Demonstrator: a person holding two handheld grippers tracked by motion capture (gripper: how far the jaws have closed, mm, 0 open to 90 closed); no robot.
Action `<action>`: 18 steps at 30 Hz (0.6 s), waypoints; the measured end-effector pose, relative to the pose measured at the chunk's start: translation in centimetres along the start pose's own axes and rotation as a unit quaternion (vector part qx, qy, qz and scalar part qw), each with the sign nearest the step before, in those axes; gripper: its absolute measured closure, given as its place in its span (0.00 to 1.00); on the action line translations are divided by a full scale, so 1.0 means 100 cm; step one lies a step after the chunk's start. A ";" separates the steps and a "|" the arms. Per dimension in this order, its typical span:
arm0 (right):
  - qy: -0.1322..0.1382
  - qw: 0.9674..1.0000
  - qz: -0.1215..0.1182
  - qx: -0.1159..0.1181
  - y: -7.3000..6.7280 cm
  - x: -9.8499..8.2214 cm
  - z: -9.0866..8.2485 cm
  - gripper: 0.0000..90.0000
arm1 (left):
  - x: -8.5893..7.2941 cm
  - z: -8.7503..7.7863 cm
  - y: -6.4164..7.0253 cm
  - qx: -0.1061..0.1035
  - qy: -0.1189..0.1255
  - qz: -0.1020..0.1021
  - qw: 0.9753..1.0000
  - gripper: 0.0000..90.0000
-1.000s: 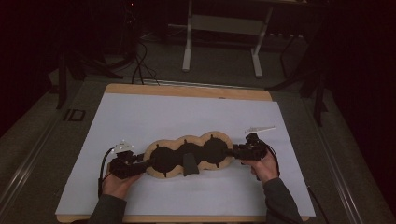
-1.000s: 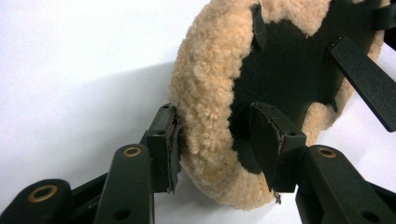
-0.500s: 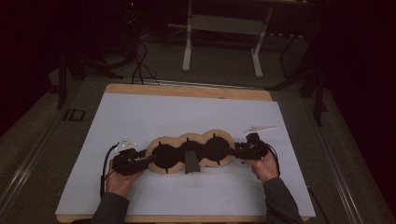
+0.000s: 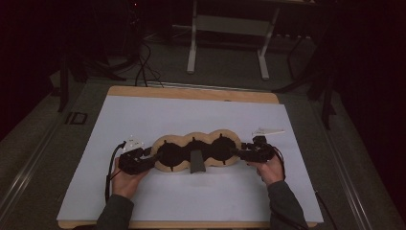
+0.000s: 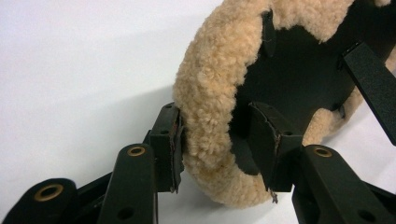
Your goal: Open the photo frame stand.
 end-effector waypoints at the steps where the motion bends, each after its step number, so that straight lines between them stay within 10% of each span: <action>1: 0.003 1.000 -0.004 -0.003 0.000 0.000 0.000 0.56 | 0.003 0.000 0.000 0.008 0.002 0.009 1.000 0.63; 7: 0.013 1.000 -0.015 -0.012 0.001 0.003 0.003 0.56 | 0.015 0.004 -0.004 0.029 0.006 0.035 0.999 0.64; 12: 0.014 1.000 -0.012 -0.025 0.002 0.004 0.008 0.57 | 0.021 0.005 -0.011 0.059 0.017 0.044 0.997 0.83; 18: 0.019 0.999 -0.022 -0.028 0.002 0.003 0.008 0.58 | 0.019 0.006 -0.014 0.051 0.025 0.016 0.998 0.83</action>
Point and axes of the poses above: each handheld gripper's, and its own axes: z roughly forward along the jaws, x roughly out of its top, y roughly to its right, the point moved 4 cm from there along z, roughly forward along the jaws, and after that the axes turned 3 degrees about -z, right-handed, at the moved point
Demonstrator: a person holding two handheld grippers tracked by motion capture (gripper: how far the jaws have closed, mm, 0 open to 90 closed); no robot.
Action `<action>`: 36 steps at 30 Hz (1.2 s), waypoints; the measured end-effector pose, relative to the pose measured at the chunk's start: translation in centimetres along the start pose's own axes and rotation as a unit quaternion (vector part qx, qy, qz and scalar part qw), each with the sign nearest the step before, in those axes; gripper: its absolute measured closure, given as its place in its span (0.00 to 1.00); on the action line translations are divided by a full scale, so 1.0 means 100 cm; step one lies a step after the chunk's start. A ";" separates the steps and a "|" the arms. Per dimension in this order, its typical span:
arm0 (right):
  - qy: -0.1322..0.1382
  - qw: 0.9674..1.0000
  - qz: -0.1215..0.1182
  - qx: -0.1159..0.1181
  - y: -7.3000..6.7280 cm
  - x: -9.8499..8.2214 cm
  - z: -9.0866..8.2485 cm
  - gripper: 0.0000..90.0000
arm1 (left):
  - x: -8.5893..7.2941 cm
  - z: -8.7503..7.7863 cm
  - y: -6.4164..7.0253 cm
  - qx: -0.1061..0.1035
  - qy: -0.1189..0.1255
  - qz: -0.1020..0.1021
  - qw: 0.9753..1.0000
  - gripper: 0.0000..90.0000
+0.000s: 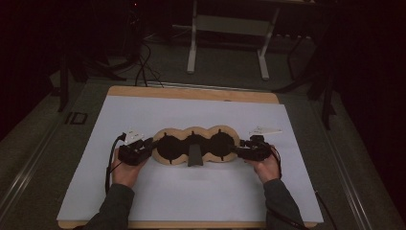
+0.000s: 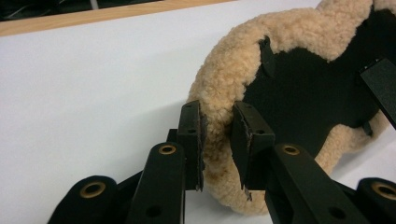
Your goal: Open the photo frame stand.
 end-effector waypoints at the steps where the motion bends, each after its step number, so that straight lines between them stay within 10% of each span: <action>1: 0.001 1.000 -0.005 -0.001 0.000 0.000 0.000 0.58 | 0.000 0.000 0.000 0.001 0.001 0.001 1.000 0.83; 36: -0.030 0.999 -0.034 -0.004 -0.005 -0.014 -0.003 0.53 | -0.011 -0.022 0.020 0.004 0.024 0.024 0.999 0.84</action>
Point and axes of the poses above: each handheld gripper's, and its own axes: z roughly forward along the jaws, x roughly out of its top, y roughly to its right, the point moved 4 cm from there along z, roughly forward along the jaws, and after that the axes turned 3 degrees about -z, right-handed, at the moved point
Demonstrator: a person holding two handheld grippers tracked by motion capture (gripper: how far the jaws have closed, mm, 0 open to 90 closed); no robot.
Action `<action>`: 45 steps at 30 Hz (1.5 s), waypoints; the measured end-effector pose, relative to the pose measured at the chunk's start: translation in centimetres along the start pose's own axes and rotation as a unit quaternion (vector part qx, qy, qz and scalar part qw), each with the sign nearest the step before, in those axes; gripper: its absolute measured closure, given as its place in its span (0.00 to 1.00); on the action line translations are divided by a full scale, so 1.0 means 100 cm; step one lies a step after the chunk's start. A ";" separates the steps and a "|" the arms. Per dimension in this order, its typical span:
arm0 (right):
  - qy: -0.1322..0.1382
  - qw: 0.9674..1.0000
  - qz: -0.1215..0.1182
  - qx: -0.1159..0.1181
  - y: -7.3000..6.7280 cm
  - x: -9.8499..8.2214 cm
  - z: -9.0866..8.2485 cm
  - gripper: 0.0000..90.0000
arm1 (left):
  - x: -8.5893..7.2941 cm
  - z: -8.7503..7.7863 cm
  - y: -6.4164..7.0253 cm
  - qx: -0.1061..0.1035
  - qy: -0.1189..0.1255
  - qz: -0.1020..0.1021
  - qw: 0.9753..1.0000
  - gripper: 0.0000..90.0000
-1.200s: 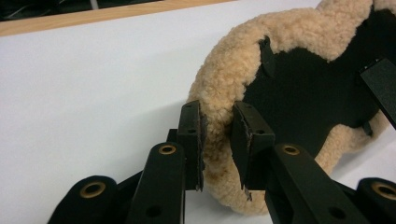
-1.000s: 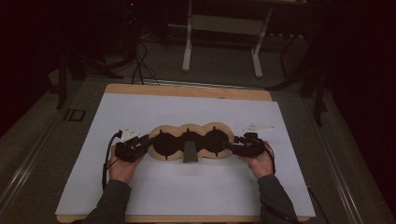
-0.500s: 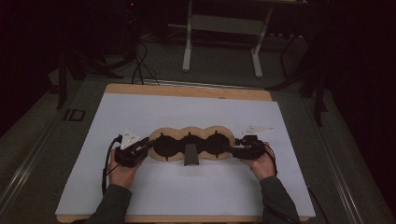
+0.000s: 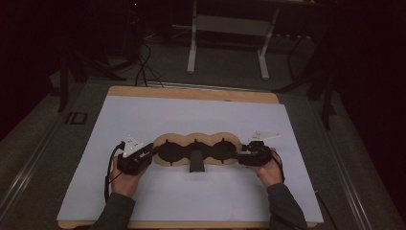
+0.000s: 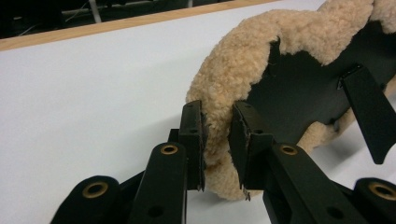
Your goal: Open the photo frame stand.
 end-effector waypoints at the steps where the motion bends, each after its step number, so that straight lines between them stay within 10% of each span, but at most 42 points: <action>1: -0.001 1.000 0.000 0.000 0.000 -0.001 0.000 0.52 | 0.000 -0.001 0.001 -0.001 0.000 -0.002 1.000 0.84; 45: 0.020 1.000 -0.002 -0.014 -0.016 -0.018 -0.007 0.44 | -0.017 -0.019 0.010 -0.034 -0.010 -0.021 0.999 0.82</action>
Point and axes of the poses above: each handheld gripper's, and its own axes: z roughly forward along the jaws, x roughly out of its top, y roughly to its right, the point moved 4 cm from there along z, roughly forward along the jaws, and after that the axes turned 3 degrees about -z, right-handed, at the moved point
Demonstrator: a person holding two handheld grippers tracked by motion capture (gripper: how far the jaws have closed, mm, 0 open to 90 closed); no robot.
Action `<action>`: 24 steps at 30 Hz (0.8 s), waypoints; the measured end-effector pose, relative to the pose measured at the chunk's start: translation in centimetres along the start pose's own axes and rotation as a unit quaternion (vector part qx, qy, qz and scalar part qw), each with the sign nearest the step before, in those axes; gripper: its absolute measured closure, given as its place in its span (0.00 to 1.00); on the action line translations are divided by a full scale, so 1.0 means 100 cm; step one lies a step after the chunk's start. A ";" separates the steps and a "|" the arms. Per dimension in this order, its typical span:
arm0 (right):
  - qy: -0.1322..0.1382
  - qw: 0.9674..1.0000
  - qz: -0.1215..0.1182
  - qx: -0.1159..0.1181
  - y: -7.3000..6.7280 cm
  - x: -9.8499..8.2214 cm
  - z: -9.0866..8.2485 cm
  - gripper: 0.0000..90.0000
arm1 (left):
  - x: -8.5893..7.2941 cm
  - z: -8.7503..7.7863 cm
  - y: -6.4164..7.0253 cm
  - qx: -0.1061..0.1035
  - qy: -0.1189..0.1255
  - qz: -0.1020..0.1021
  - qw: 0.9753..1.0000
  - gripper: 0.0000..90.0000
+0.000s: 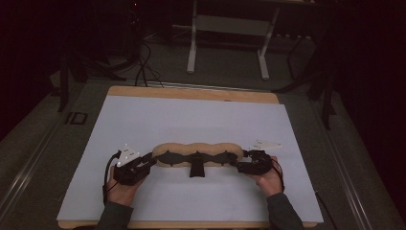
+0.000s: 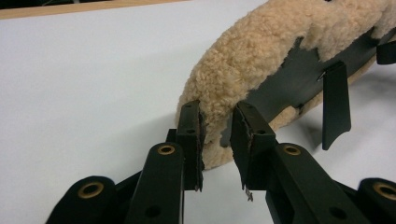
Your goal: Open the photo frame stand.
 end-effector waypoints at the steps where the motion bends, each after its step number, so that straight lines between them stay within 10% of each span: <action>1: 0.000 1.000 -0.001 0.000 0.000 0.000 0.000 0.44 | 0.000 0.000 0.000 0.000 0.000 0.000 1.000 0.82; 24: -0.031 1.000 -0.001 -0.005 -0.006 -0.007 -0.006 0.41 | -0.007 -0.011 0.003 -0.034 -0.008 0.001 0.999 0.72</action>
Point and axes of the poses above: each handheld gripper's, and its own axes: z roughly forward along the jaws, x roughly out of its top, y roughly to its right, the point moved 4 cm from there along z, roughly forward along the jaws, and after that the axes turned 3 degrees about -z, right-handed, at the moved point
